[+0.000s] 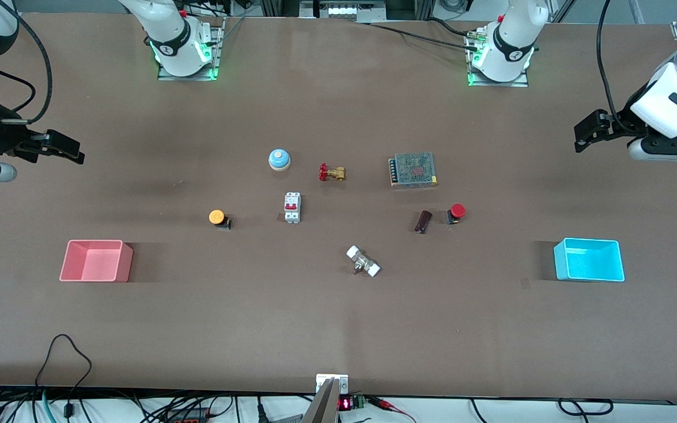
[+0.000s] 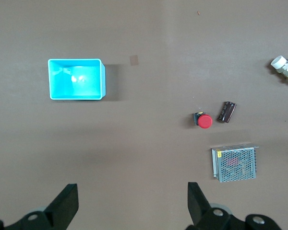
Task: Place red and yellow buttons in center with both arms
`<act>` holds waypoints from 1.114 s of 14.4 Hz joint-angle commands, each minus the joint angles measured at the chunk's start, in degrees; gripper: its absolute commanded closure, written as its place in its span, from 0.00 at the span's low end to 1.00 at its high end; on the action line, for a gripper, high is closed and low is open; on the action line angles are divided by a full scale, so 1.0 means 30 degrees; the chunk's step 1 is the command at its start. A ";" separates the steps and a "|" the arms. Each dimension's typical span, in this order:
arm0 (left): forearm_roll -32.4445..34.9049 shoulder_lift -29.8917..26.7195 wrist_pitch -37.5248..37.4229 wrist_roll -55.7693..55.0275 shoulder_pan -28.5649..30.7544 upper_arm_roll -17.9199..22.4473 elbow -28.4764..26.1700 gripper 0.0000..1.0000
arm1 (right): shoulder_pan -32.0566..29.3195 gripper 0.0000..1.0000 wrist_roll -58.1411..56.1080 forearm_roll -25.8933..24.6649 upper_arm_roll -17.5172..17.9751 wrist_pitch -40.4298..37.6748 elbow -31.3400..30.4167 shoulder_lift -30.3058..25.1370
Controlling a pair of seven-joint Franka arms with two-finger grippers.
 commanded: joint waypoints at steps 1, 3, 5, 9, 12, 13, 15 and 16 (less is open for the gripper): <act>0.0232 0.0253 -0.0488 0.0201 0.0093 -0.0084 0.0593 0.00 | 0.0057 0.00 -0.0110 -0.0241 0.0014 -0.0218 0.0317 0.0114; 0.0232 0.0253 -0.0488 0.0201 0.0093 -0.0084 0.0593 0.00 | 0.0027 0.00 -0.0110 -0.0241 0.0014 -0.0189 0.0668 0.0377; 0.0232 0.0253 -0.0488 0.0201 0.0093 -0.0084 0.0593 0.00 | 0.0027 0.00 -0.0139 -0.0241 0.0014 -0.0218 0.1311 0.0846; 0.0231 0.0253 -0.0488 0.0172 0.0093 -0.0084 0.0593 0.00 | 0.0027 0.00 -0.0110 -0.0474 0.0014 -0.0218 0.1402 0.0935; 0.0231 0.0253 -0.0488 0.0172 0.0093 -0.0084 0.0593 0.00 | 0.0057 0.00 -0.0110 -0.0504 0.0014 -0.0247 0.1402 0.0935; 0.0232 0.0253 -0.0488 0.0171 0.0093 -0.0084 0.0593 0.00 | 0.0057 0.00 -0.0139 -0.0504 0.0014 -0.0247 0.1402 0.0935; 0.0232 0.0253 -0.0517 0.0171 0.0093 -0.0084 0.0593 0.00 | 0.0057 0.00 -0.0110 -0.0504 0.0014 -0.0247 0.1402 0.0935; 0.0203 0.0253 -0.0517 0.0171 0.0093 -0.0084 0.0593 0.00 | 0.0057 0.00 -0.0110 -0.0504 0.0014 -0.0247 0.1402 0.0935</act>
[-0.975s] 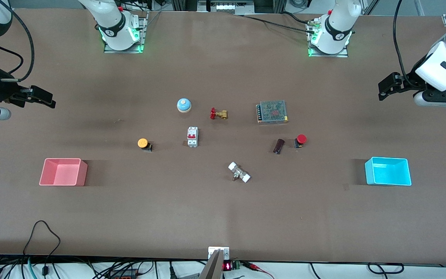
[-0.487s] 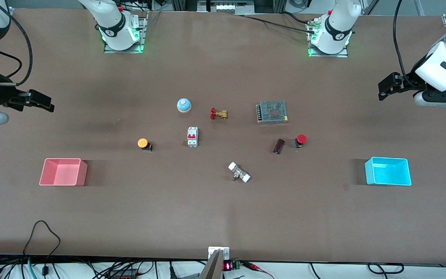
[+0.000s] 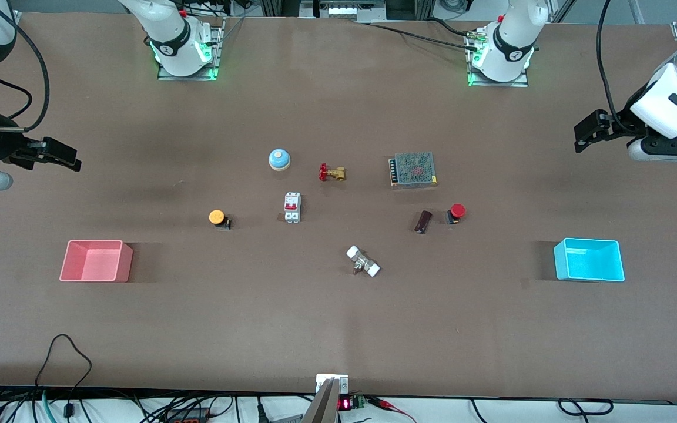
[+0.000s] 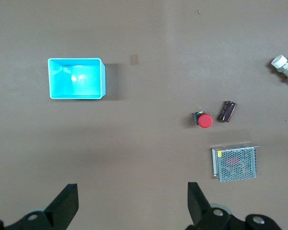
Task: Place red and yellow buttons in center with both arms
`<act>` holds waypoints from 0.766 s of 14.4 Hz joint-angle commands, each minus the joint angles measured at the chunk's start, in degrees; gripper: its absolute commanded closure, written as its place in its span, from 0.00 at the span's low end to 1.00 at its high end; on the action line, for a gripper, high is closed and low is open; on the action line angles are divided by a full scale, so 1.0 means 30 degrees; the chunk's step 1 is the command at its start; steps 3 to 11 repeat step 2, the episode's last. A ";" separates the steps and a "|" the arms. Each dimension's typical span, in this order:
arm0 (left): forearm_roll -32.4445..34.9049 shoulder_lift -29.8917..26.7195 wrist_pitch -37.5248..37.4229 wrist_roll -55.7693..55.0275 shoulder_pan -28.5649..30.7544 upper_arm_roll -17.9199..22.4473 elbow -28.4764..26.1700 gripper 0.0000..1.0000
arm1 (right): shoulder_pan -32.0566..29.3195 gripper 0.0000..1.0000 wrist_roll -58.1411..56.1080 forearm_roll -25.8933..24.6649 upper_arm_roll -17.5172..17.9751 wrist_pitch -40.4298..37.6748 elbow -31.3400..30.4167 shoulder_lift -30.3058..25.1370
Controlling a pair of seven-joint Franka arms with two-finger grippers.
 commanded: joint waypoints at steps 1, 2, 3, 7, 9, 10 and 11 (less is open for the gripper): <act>0.0231 0.0241 -0.0479 0.0171 0.0087 -0.0085 0.0592 0.00 | 0.0057 0.00 -0.0110 -0.0302 0.0016 -0.0269 0.0478 0.0156; 0.0232 0.0241 -0.0479 0.0171 0.0087 -0.0085 0.0592 0.00 | 0.0057 0.00 -0.0110 -0.0302 0.0016 -0.0269 0.0478 0.0185; 0.0232 0.0241 -0.0479 0.0171 0.0087 -0.0085 0.0592 0.00 | 0.0057 0.00 -0.0110 -0.0302 0.0016 -0.0269 0.0478 0.0185; 0.0232 0.0241 -0.0479 0.0171 0.0087 -0.0085 0.0592 0.00 | 0.0057 0.00 -0.0110 -0.0302 0.0016 -0.0269 0.0478 0.0185; 0.0232 0.0241 -0.0479 0.0171 0.0087 -0.0085 0.0592 0.00 | 0.0057 0.00 -0.0110 -0.0302 0.0016 -0.0269 0.0478 0.0185; 0.0232 0.0241 -0.0479 0.0171 0.0087 -0.0085 0.0592 0.00 | 0.0057 0.00 -0.0110 -0.0302 0.0016 -0.0269 0.0478 0.0185; 0.0232 0.0241 -0.0479 0.0171 0.0087 -0.0085 0.0592 0.00 | 0.0057 0.00 -0.0110 -0.0302 0.0016 -0.0269 0.0478 0.0185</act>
